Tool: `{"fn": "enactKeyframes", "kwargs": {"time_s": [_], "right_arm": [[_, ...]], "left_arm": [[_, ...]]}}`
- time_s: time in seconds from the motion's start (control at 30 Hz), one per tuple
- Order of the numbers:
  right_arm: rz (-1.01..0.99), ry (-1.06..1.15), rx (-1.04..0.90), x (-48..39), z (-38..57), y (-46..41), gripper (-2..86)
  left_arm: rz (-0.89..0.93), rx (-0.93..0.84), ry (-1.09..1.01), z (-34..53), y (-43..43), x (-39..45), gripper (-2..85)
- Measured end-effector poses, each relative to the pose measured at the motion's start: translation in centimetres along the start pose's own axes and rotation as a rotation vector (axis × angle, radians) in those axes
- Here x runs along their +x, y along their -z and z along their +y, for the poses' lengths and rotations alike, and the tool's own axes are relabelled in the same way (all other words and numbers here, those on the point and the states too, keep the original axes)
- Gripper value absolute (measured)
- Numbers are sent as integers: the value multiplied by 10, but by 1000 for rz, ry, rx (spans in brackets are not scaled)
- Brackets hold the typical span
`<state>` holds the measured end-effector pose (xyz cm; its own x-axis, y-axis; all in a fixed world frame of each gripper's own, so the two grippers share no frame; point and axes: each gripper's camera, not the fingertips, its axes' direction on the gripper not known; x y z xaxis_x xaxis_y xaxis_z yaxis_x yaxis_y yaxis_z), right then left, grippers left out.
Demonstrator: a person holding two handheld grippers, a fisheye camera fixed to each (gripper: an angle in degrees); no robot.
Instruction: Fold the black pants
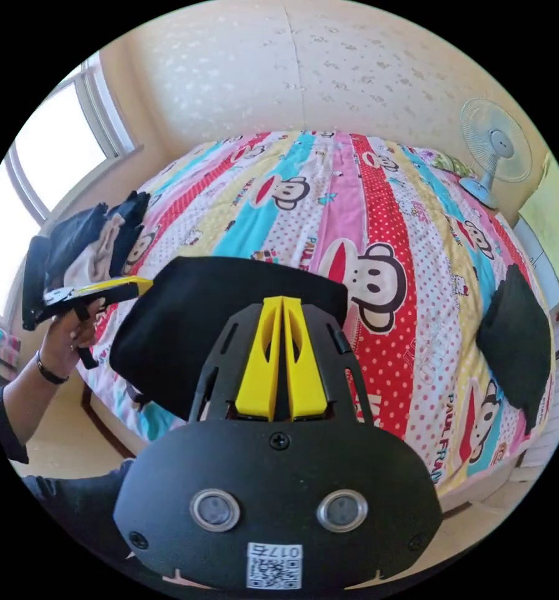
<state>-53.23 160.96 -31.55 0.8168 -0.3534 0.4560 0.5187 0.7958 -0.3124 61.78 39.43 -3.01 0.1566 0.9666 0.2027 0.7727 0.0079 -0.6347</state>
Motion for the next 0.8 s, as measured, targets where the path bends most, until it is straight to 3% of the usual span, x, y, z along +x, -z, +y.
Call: {"fn": "enactKeyframes", "kwargs": {"time_s": [0.07,0.17,0.23,0.33,0.43,0.5,0.57,0.8], "right_arm": [[75,145,-249,-2,19,-49,11],[-31,127,-172,17,27,-57,25],[-126,67,-217,34,17,-50,40],[-360,-186,-202,71,19,-24,60],[-589,-543,-49,101,64,0,86],[-614,-705,-43,106,94,4,121],[-732,-852,-8,110,127,-4,148],[-945,-1053,42,127,142,-54,173]], "left_arm": [[-198,-182,-76,16,-41,8,-9],[-278,-133,-182,36,-48,17,-8],[-279,-116,-121,41,-31,12,-6],[-186,68,91,74,17,-13,5],[-50,70,304,115,35,-41,88],[288,100,503,149,30,-66,153],[465,149,637,174,22,-76,162],[499,111,783,202,-14,-83,184]]}}
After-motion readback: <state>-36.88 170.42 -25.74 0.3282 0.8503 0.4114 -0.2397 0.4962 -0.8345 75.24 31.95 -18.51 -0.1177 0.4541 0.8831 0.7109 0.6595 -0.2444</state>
